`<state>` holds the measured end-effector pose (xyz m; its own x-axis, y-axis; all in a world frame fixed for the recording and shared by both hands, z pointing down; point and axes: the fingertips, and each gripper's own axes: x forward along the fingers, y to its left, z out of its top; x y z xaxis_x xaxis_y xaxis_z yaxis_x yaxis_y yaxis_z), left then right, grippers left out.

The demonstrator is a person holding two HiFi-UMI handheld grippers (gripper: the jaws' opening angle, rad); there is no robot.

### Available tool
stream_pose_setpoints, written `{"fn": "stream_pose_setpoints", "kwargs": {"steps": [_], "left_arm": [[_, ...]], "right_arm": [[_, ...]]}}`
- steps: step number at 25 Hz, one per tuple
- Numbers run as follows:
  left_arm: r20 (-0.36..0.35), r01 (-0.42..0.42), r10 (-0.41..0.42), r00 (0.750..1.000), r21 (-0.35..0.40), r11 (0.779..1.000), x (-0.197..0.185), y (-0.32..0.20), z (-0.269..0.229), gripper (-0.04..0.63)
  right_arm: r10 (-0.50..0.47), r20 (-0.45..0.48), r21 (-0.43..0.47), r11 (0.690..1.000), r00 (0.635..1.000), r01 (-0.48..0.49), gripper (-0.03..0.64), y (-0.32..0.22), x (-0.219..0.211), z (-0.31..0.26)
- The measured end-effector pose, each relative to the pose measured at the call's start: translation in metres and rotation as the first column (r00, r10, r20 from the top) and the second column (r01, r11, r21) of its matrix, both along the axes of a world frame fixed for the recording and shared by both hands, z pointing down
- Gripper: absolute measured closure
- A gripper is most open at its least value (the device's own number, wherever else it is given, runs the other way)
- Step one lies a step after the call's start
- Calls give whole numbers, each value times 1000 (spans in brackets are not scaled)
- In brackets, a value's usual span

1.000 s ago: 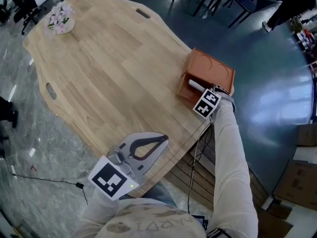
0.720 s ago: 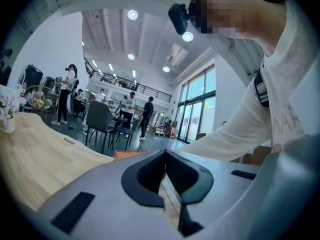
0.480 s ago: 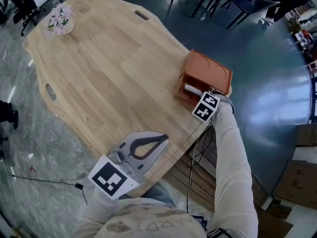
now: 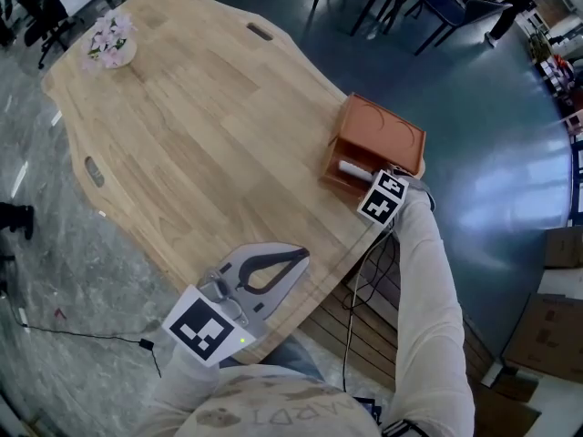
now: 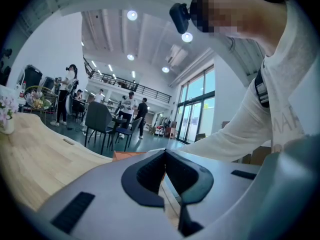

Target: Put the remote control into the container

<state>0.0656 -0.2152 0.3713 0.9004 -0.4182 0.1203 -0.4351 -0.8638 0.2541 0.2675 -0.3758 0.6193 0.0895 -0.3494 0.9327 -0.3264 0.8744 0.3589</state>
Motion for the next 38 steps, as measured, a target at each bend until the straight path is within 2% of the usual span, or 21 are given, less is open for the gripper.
{"fn": "stream_pose_setpoints", "kwargs": {"steps": [2,5,7,13,19,23,26,29,31,33,35,36,37,38], "left_arm": [[0,-1,1,1000,-3,1000,0,0,1,583],[2,-2,2,1000,-5,1000,0,0,2,583],[5,-2,2,1000,-6,1000,1,2,2,583],[2,-3,3,1000,-11,1000,0,2,2,583],[-7,-10,10,1000,6,1000,0,3,0,583],[-8,-10,10,1000,-6,1000,-1,4,0,583],[-5,-12,12,1000,-5,1000,-3,5,0,583],[-5,-14,14,1000,-2,1000,-2,7,0,583],[-7,-14,14,1000,-5,1000,-3,9,0,583],[-8,-14,14,1000,-1,1000,-3,10,-2,583],[-10,-15,15,1000,4,1000,-3,11,-4,583],[-12,-16,16,1000,4,1000,-2,12,-5,583],[-14,-18,19,1000,6,1000,-2,13,-6,583],[-14,-22,22,1000,11,1000,0,15,-7,583]], "right_arm": [[-6,-47,73,997,999,9,522,-7,2,1],[-11,-161,205,978,987,44,523,-22,9,4],[12,-173,228,973,985,28,523,-26,11,4],[-19,-119,143,989,993,36,522,-18,3,5],[26,-43,48,999,999,-24,494,-10,1,4],[27,-21,-5,1000,999,-27,494,-4,1,2],[24,-22,-41,999,999,-25,520,1,0,1],[14,-38,-22,1000,999,-14,533,2,0,-1],[13,-34,42,999,999,-11,577,-1,-2,-6],[28,19,125,992,999,-30,592,-5,-7,-15],[64,168,208,973,984,-99,600,-7,-19,-31],[86,279,241,958,956,-157,600,-6,-28,-43],[107,402,261,938,909,-226,600,-4,-37,-57],[122,522,269,915,844,-299,600,1,-46,-73]]}}
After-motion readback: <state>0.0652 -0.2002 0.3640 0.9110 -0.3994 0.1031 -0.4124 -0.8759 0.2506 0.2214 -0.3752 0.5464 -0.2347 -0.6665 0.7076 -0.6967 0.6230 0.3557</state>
